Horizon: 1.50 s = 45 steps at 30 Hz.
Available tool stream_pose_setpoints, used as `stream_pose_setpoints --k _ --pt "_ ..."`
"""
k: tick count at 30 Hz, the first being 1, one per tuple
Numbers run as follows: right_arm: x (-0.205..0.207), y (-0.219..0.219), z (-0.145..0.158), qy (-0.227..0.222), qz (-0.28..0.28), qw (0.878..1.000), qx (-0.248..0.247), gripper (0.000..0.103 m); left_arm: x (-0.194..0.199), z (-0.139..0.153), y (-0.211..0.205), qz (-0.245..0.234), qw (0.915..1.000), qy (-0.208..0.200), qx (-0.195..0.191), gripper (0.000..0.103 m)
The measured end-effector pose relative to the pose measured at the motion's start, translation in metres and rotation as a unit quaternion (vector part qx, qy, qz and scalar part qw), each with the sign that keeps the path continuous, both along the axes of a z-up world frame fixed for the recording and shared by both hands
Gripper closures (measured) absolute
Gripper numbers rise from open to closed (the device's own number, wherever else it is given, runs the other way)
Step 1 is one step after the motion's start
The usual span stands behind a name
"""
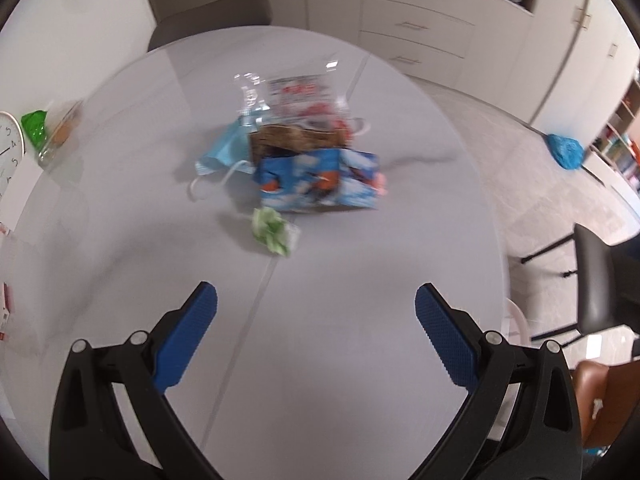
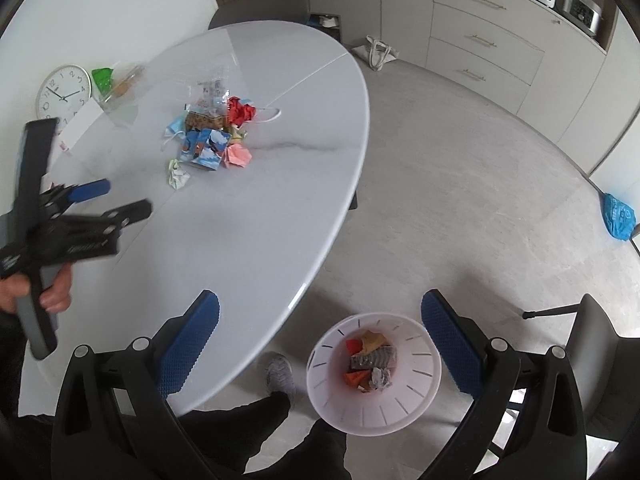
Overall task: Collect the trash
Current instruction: 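Move both tools back over the table toward the remaining trash, then grasp the green cloth with the left tool while the right tool grasps the clear snack bag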
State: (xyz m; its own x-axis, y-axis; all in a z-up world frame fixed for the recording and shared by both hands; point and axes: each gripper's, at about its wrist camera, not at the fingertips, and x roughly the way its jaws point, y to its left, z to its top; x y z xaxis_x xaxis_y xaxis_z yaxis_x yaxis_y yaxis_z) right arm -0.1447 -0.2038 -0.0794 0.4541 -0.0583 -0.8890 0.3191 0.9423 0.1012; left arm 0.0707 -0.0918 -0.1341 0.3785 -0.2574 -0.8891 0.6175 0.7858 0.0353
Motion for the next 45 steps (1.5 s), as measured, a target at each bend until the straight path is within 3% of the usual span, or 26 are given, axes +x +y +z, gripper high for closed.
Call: stream_pose_setpoints --k 8,11,15,22,29,35,37,39,40,45 --pt "0.027 0.002 -0.013 0.026 0.009 1.0 0.008 0.003 0.057 -0.045 -0.022 0.004 0.9993 0.009 0.035 0.008" --pt "0.039 0.0 -0.019 0.036 0.011 0.999 0.013 0.003 0.066 -0.056 -0.028 0.003 0.9991 0.015 0.039 0.015" --pt "0.054 -0.001 -0.021 0.04 0.022 0.999 0.013 0.003 0.076 -0.066 -0.029 0.009 0.9989 0.03 0.034 0.033" --pt "0.107 0.0 -0.003 -0.004 0.067 0.997 0.024 0.003 0.09 -0.073 -0.014 0.03 0.9978 0.059 0.001 0.063" --pt "0.206 0.001 0.005 -0.056 0.097 0.989 0.093 0.003 0.094 -0.075 0.007 0.05 0.9957 0.072 -0.03 0.065" --pt "0.276 0.014 -0.026 -0.032 0.104 0.987 0.12 0.022 0.101 -0.075 0.029 0.069 0.993 0.081 -0.052 0.065" --pt "0.283 0.019 -0.035 -0.021 0.108 0.986 0.123 0.036 0.105 -0.073 0.037 0.076 0.9914 0.085 -0.063 0.065" --pt "0.284 0.027 -0.04 -0.016 0.113 0.986 0.121 0.064 0.107 -0.071 0.044 0.082 0.9906 0.087 -0.068 0.065" --pt "0.284 0.029 -0.04 -0.017 0.118 0.985 0.122 0.073 0.107 -0.07 0.047 0.083 0.9903 0.087 -0.07 0.065" --pt "0.281 0.043 -0.028 -0.031 0.133 0.985 0.103 0.079 0.099 -0.064 0.052 0.094 0.9889 0.09 -0.072 0.065"
